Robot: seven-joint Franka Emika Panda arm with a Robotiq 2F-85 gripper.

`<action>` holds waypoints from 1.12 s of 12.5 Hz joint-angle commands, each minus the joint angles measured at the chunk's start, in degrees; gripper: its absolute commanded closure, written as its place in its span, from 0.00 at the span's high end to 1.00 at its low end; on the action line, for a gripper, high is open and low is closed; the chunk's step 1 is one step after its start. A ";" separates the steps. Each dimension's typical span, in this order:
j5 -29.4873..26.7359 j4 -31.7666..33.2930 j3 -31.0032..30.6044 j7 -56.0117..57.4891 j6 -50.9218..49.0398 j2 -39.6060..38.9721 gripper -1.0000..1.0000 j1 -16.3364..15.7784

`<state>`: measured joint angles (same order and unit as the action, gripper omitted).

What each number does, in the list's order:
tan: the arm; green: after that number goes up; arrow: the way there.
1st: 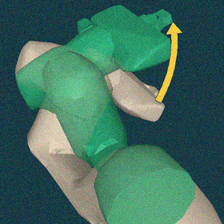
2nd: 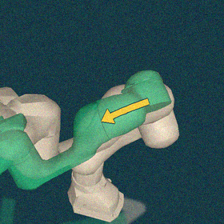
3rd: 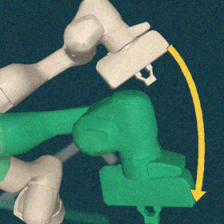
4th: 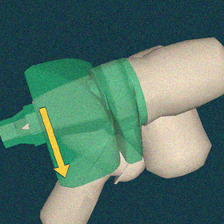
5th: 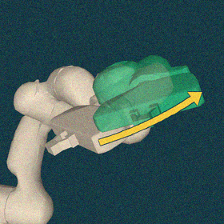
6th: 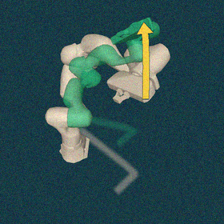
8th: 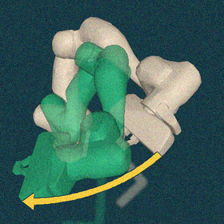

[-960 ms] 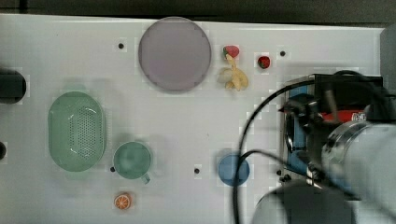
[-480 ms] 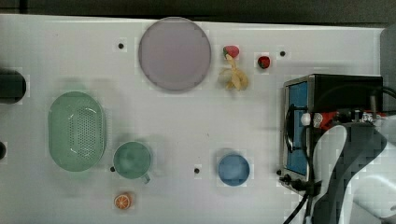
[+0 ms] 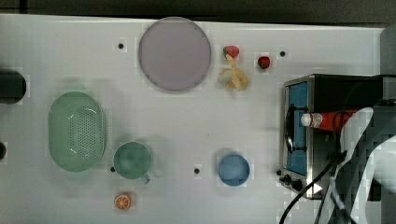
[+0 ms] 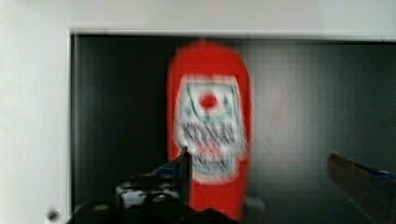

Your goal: Pick Ketchup from oven and place it on table.

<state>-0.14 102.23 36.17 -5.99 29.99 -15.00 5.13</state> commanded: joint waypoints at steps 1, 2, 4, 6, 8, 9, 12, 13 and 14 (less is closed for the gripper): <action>-6.77 -0.49 -0.57 -1.00 3.98 -3.82 1.00 1.03; -7.35 -0.53 -0.58 -1.00 4.51 -5.15 1.00 1.37; -7.48 -0.53 -0.60 -1.00 6.61 -6.85 1.00 1.58; -8.81 -0.41 -0.62 -1.00 8.95 -8.20 1.00 1.67; -9.91 -0.22 -0.70 -1.00 8.41 -9.11 1.00 1.97; -10.73 0.08 -0.69 -1.00 8.40 -9.60 1.00 2.08; -12.21 0.59 -0.72 -0.92 9.17 -10.05 0.72 2.41; -12.25 0.41 -0.75 -0.92 9.14 -9.82 0.64 2.27; -12.24 -0.08 -0.72 -0.92 9.01 -9.47 0.64 2.17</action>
<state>-12.90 102.79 35.33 -6.01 39.25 -26.14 6.68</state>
